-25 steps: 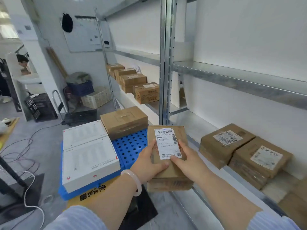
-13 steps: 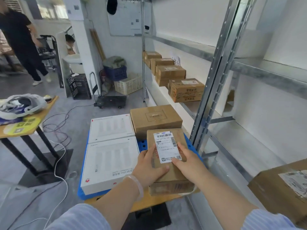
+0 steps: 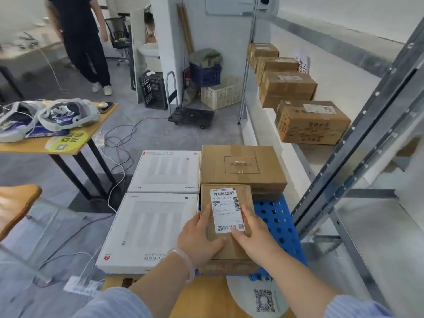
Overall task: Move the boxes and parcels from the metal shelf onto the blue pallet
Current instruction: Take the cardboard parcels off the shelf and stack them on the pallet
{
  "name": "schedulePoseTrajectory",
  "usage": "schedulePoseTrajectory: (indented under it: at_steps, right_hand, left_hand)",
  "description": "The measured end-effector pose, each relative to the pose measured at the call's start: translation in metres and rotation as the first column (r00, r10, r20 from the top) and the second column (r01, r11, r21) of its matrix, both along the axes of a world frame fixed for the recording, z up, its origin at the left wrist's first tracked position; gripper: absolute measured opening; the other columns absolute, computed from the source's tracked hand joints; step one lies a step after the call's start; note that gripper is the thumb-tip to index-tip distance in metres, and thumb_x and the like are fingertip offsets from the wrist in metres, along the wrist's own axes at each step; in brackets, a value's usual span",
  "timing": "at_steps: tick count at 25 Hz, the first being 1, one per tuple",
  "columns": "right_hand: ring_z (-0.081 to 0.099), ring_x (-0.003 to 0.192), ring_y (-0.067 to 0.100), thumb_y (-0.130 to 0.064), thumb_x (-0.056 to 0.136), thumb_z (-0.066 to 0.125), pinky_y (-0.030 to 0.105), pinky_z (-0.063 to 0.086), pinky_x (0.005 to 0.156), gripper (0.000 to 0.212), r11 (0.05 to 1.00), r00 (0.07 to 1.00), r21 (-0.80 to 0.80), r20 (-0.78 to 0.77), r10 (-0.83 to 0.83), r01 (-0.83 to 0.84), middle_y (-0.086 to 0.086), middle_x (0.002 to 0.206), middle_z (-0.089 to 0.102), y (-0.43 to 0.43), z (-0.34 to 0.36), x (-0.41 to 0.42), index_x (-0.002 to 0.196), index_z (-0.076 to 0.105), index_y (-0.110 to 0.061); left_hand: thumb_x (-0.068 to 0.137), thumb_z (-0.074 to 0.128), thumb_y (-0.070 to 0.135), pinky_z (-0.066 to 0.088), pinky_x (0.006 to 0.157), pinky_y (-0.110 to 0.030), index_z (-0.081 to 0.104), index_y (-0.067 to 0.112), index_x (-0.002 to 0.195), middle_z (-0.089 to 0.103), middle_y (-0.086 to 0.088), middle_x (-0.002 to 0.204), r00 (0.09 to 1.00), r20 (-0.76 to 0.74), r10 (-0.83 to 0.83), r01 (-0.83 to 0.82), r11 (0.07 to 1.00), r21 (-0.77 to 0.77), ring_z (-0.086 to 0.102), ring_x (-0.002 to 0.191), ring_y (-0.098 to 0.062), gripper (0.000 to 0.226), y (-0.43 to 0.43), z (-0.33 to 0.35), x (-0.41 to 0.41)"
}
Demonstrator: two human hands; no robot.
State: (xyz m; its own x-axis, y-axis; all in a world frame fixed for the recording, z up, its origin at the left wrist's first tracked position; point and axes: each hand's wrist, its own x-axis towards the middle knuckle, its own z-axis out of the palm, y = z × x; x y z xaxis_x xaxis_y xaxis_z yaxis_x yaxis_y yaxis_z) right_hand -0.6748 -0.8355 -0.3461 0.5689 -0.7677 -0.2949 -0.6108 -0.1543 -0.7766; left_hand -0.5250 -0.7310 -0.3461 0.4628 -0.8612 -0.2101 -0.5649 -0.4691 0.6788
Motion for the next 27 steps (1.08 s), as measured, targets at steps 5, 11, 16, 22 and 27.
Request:
schedulePoseTrajectory:
  at_steps: [5,11,16,22,27]
  right_hand:
    - [0.022,0.138,0.014,-0.047,0.089,0.058,0.033,0.026,0.106,0.085,0.994,0.994,0.051,-0.056,0.096,-0.093,-0.009,0.156,0.011,-0.018,-0.022,0.008,0.148,-0.003,-0.050]
    - [0.023,0.138,0.015,-0.048,0.088,0.058,0.032,0.027,0.105,0.089,0.989,0.985,0.016,-0.093,0.148,-0.147,-0.012,0.156,0.003,-0.028,-0.032,0.012,0.145,-0.010,-0.053]
    - [0.010,0.145,0.018,-0.057,0.086,0.057,0.038,0.022,0.112,0.087,0.990,0.981,-0.053,-0.152,0.124,-0.133,-0.008,0.160,-0.005,-0.026,-0.020,0.004,0.147,-0.005,-0.051]
    - [0.001,0.146,0.012,-0.061,0.084,0.057,0.039,0.018,0.115,0.083,0.946,0.980,-0.314,-0.200,0.017,-0.080,-0.013,0.160,-0.002,0.003,0.020,-0.032,0.150,0.008,-0.046]
    - [-0.002,0.146,0.012,-0.074,0.077,0.054,0.037,0.008,0.116,0.094,0.856,0.960,-0.514,-0.213,-0.183,0.049,-0.010,0.161,-0.003,0.078,0.039,-0.074,0.151,0.004,-0.044]
  left_hand:
    - [0.075,0.050,0.065,0.018,0.116,-0.037,0.003,0.041,0.151,0.022,0.005,0.157,0.993,0.120,0.024,-0.032,0.997,0.067,0.015,0.144,-0.015,0.092,-0.009,-0.017,0.005]
    - [0.070,0.038,0.073,0.015,0.117,-0.036,-0.003,0.046,0.148,0.018,0.009,0.158,0.978,0.205,0.040,-0.065,0.991,0.114,0.013,0.144,-0.013,0.093,-0.014,-0.029,0.006]
    - [0.074,0.043,0.074,0.012,0.118,-0.040,-0.003,0.047,0.149,0.008,0.007,0.160,0.982,0.186,0.008,-0.034,0.990,0.137,0.007,0.146,-0.016,0.092,-0.013,-0.019,0.007]
    - [0.083,0.046,0.061,0.005,0.118,-0.045,-0.001,0.043,0.150,-0.001,0.007,0.161,0.937,0.336,-0.095,0.070,0.994,0.085,-0.002,0.147,-0.017,0.084,-0.003,0.015,0.000]
    - [0.084,0.043,0.064,0.000,0.119,-0.045,-0.008,0.044,0.148,-0.009,0.008,0.161,0.857,0.418,-0.302,0.315,0.948,0.039,-0.006,0.147,-0.018,0.084,0.020,0.041,-0.027]
